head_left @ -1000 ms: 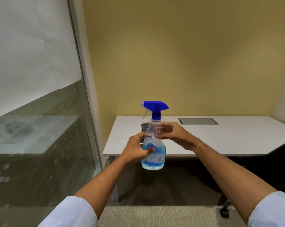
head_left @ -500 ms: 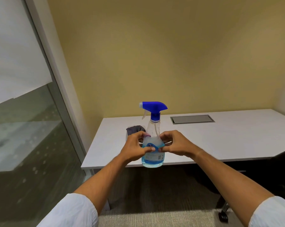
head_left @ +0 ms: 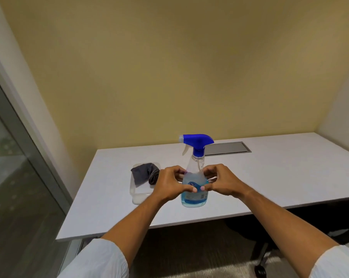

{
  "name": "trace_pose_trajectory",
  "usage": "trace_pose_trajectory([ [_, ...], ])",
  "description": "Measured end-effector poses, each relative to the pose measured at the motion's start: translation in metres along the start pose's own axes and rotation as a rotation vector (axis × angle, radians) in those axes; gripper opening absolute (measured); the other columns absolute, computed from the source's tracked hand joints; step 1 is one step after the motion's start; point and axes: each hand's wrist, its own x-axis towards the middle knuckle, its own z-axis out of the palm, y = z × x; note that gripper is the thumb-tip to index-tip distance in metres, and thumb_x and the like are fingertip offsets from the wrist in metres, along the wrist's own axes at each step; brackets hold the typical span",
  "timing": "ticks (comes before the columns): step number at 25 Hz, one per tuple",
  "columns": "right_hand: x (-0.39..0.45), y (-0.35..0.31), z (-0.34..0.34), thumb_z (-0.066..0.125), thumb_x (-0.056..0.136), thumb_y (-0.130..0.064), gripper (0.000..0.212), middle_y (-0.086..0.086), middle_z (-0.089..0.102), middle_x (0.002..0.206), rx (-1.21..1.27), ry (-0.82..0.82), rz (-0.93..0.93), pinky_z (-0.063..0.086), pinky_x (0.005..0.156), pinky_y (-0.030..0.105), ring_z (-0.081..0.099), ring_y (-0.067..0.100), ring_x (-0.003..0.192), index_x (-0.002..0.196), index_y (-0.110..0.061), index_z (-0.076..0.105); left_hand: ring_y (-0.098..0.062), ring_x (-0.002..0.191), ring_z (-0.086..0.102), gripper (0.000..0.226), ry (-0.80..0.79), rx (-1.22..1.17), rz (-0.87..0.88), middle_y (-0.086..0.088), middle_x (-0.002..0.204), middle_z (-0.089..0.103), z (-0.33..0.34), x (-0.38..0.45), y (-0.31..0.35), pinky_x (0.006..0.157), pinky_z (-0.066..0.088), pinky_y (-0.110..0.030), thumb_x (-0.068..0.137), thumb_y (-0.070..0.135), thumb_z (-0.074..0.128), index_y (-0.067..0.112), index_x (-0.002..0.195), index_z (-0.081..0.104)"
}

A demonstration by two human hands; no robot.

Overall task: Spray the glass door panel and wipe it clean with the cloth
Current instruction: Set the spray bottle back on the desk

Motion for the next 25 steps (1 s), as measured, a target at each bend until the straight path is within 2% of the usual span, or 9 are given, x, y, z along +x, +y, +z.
trace_pose_trajectory([
  [5, 0.047, 0.029, 0.000, 0.084, 0.075, -0.018, 0.034, -0.003, 0.069, 0.105, -0.013, 0.019, 0.071, 0.057, 0.078, 0.022, 0.067, 0.018, 0.096, 0.105, -0.018, 0.067, -0.015, 0.087, 0.069, 0.051, -0.026, 0.043, -0.067, 0.002, 0.098, 0.072, 0.010, 0.051, -0.027, 0.076, 0.061, -0.024, 0.061, 0.035, 0.090, 0.015, 0.104, 0.070],
  [9, 0.082, 0.055, 0.009, 0.084, 0.075, -0.016, 0.037, -0.006, 0.067, 0.104, -0.012, -0.005, 0.087, 0.054, 0.074, 0.016, 0.066, 0.018, 0.095, 0.106, -0.022, 0.065, -0.012, 0.088, 0.068, 0.048, -0.077, 0.071, -0.136, 0.002, 0.102, 0.072, 0.014, 0.080, -0.051, 0.068, 0.056, -0.013, 0.067, 0.021, 0.088, 0.014, 0.110, 0.070],
  [12, 0.112, 0.073, 0.016, 0.085, 0.073, -0.015, 0.041, -0.008, 0.066, 0.102, 0.039, -0.021, 0.084, 0.054, 0.073, 0.013, 0.066, 0.015, 0.092, 0.108, -0.021, 0.064, -0.008, 0.086, 0.067, 0.049, -0.050, 0.091, -0.191, 0.007, 0.097, 0.069, 0.018, 0.101, -0.068, 0.064, 0.053, -0.008, 0.067, 0.017, 0.088, 0.013, 0.112, 0.070],
  [16, 0.150, 0.098, 0.025, 0.087, 0.071, -0.017, 0.049, -0.006, 0.067, 0.103, 0.032, -0.077, 0.054, 0.058, 0.085, 0.026, 0.067, 0.017, 0.094, 0.114, -0.016, 0.066, -0.010, 0.089, 0.067, 0.049, 0.007, 0.120, -0.294, 0.005, 0.100, 0.069, 0.028, 0.124, -0.089, 0.071, 0.055, -0.013, 0.067, 0.013, 0.088, 0.013, 0.113, 0.069],
  [18, 0.166, 0.109, 0.030, 0.088, 0.069, -0.018, 0.050, -0.005, 0.068, 0.103, 0.027, -0.101, 0.043, 0.058, 0.087, 0.028, 0.067, 0.017, 0.094, 0.115, -0.015, 0.066, -0.011, 0.089, 0.067, 0.049, 0.047, 0.127, -0.342, 0.004, 0.102, 0.070, 0.033, 0.132, -0.100, 0.074, 0.055, -0.015, 0.068, 0.011, 0.087, 0.013, 0.114, 0.068],
  [23, 0.193, 0.137, 0.046, 0.088, 0.069, -0.015, 0.053, -0.004, 0.066, 0.105, 0.064, -0.134, 0.080, 0.051, 0.081, 0.019, 0.065, 0.017, 0.096, 0.118, -0.012, 0.065, -0.014, 0.095, 0.066, 0.048, 0.097, 0.132, -0.439, 0.004, 0.102, 0.067, 0.050, 0.144, -0.122, 0.078, 0.053, -0.015, 0.072, 0.008, 0.084, 0.011, 0.115, 0.065],
  [25, 0.198, 0.144, 0.052, 0.087, 0.070, -0.012, 0.054, -0.002, 0.067, 0.108, 0.075, -0.148, 0.097, 0.051, 0.082, 0.019, 0.065, 0.017, 0.098, 0.119, -0.011, 0.065, -0.014, 0.096, 0.065, 0.047, 0.110, 0.122, -0.474, 0.002, 0.103, 0.067, 0.055, 0.146, -0.128, 0.083, 0.055, -0.020, 0.072, 0.006, 0.083, 0.010, 0.116, 0.065],
])
